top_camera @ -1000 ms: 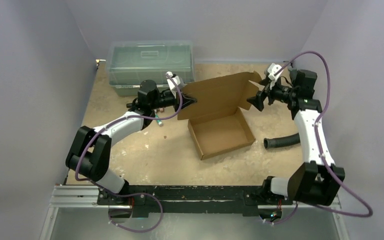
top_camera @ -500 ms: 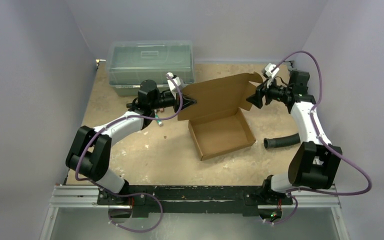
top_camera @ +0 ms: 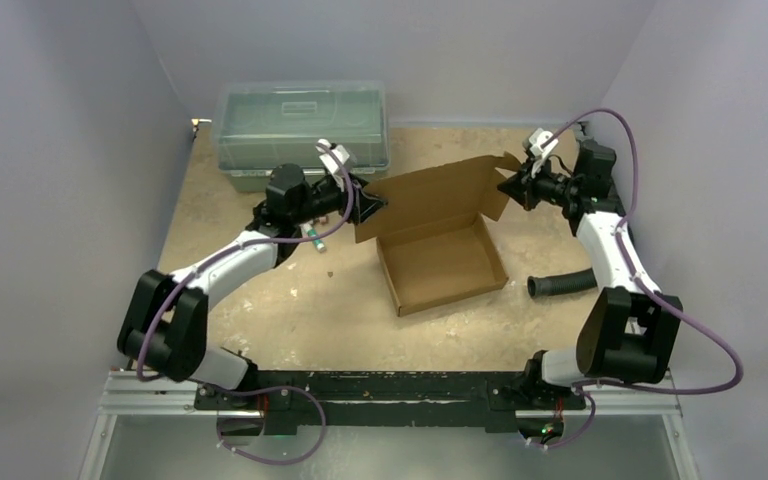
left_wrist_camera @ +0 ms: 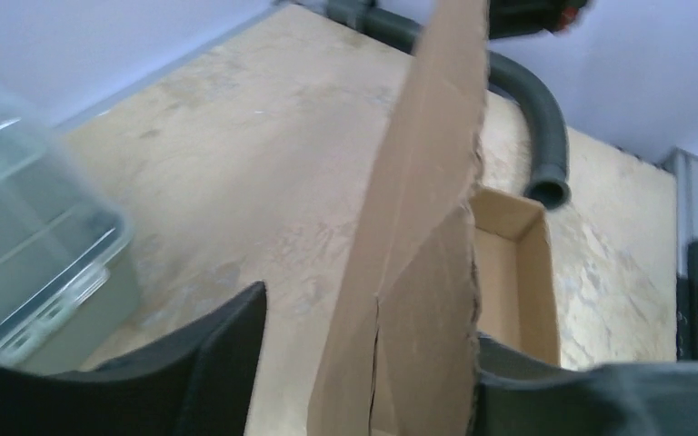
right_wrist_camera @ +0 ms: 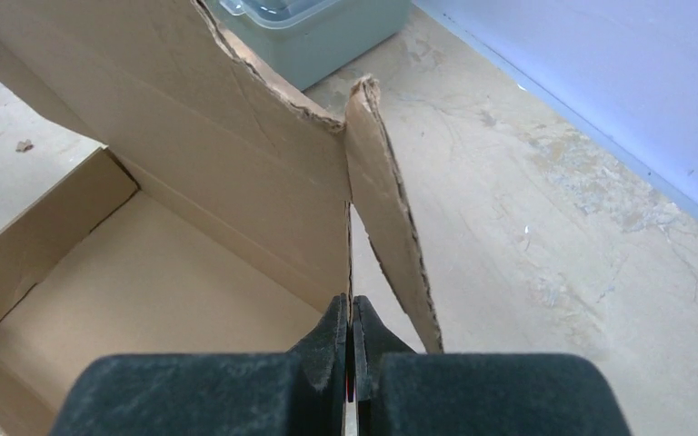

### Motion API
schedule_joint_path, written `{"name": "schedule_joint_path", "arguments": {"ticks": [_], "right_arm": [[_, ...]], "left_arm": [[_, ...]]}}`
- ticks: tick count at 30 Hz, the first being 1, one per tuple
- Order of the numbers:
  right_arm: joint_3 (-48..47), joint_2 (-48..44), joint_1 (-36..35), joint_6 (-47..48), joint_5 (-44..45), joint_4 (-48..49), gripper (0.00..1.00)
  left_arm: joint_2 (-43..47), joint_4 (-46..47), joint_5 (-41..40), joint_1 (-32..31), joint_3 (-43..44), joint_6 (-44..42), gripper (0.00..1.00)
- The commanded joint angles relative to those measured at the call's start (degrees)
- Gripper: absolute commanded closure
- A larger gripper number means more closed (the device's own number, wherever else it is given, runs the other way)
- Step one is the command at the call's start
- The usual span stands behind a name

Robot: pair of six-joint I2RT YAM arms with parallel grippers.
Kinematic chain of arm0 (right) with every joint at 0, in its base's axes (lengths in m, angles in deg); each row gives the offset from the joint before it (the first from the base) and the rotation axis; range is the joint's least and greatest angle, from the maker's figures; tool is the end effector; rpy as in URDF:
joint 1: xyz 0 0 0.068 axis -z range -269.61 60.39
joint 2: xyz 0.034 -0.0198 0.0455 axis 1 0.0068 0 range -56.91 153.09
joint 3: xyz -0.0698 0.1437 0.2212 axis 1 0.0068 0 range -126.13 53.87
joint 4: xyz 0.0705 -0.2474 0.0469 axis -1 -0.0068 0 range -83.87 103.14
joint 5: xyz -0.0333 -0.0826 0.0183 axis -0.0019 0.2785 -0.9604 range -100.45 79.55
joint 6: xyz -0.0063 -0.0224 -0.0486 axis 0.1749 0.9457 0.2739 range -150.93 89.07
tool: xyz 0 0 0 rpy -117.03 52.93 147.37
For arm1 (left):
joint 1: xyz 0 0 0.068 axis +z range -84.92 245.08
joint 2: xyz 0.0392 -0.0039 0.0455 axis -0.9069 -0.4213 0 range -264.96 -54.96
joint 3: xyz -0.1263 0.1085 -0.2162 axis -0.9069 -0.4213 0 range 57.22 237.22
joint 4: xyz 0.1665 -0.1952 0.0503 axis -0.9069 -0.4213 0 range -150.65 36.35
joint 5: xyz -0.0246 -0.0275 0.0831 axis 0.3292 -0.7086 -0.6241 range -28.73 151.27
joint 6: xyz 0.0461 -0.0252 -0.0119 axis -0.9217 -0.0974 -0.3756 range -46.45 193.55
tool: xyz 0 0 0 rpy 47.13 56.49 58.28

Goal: Fold the paper box

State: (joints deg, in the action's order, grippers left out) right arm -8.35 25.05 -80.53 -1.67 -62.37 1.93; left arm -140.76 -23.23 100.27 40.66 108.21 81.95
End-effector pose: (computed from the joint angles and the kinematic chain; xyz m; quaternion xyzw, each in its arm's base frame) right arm 0.3168 -0.0223 0.2993 -0.3495 0.7324 0.2143 0.5436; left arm 0.2980 -0.1600 0.2785 0.3210 0.6532 -0.4160 0.5452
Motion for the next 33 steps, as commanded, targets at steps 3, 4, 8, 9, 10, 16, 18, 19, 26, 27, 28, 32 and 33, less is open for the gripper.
{"name": "schedule_joint_path", "arguments": {"ticks": [3,4,8,9,10,16,18,19,26,27,28,32,33], "right_arm": [[3.4,-4.9,-0.1,-3.4,-0.1,3.9,1.0],[3.5,-5.0,0.0,-4.5,0.0,4.1,1.0],[4.9,-5.6,0.0,-10.1,-0.1,6.4,1.0],[5.3,-5.8,0.1,-10.9,0.1,6.8,1.0],[5.5,-6.1,0.1,-11.8,0.5,7.5,1.0],[6.6,-7.1,0.1,-14.5,1.1,9.7,1.0],[6.7,-6.9,0.1,-14.6,1.1,9.8,1.0],[6.8,-6.8,0.1,-14.6,1.1,9.7,1.0],[6.8,-6.6,0.1,-14.7,1.1,9.7,1.0],[6.8,-6.5,0.1,-14.7,1.1,9.7,1.0],[6.8,-6.4,0.0,-14.7,1.1,9.7,1.0],[6.8,-6.2,0.1,-14.7,1.1,9.7,1.0],[6.8,-6.2,0.0,-14.7,1.1,9.6,1.0]], "left_arm": [[16.0,-11.6,-26.9,0.5,-2.3,6.3,0.23],[18.5,-16.6,-32.6,0.5,-2.4,8.0,0.13],[27.5,-29.1,-41.8,0.6,-4.3,11.0,0.03],[29.3,-32.0,-41.9,0.6,-5.2,12.6,0.03],[31.1,-34.5,-41.5,0.6,-6.3,14.5,0.03],[39.9,-41.1,-42.7,0.6,-16.9,28.5,0.08],[40.8,-40.4,-45.0,0.6,-20.3,32.6,0.12],[40.4,-39.7,-45.8,0.6,-21.5,33.9,0.13],[24.1,-40.1,-52.9,0.6,-16.5,38.0,0.29],[21.3,-40.8,-53.6,0.6,-14.7,37.7,0.32],[18.6,-41.3,-54.0,0.6,-12.8,37.1,0.34],[12.1,-40.1,-55.0,0.6,-8.6,36.1,0.34],[10.8,-39.6,-55.9,0.6,-8.2,36.6,0.34]]}}
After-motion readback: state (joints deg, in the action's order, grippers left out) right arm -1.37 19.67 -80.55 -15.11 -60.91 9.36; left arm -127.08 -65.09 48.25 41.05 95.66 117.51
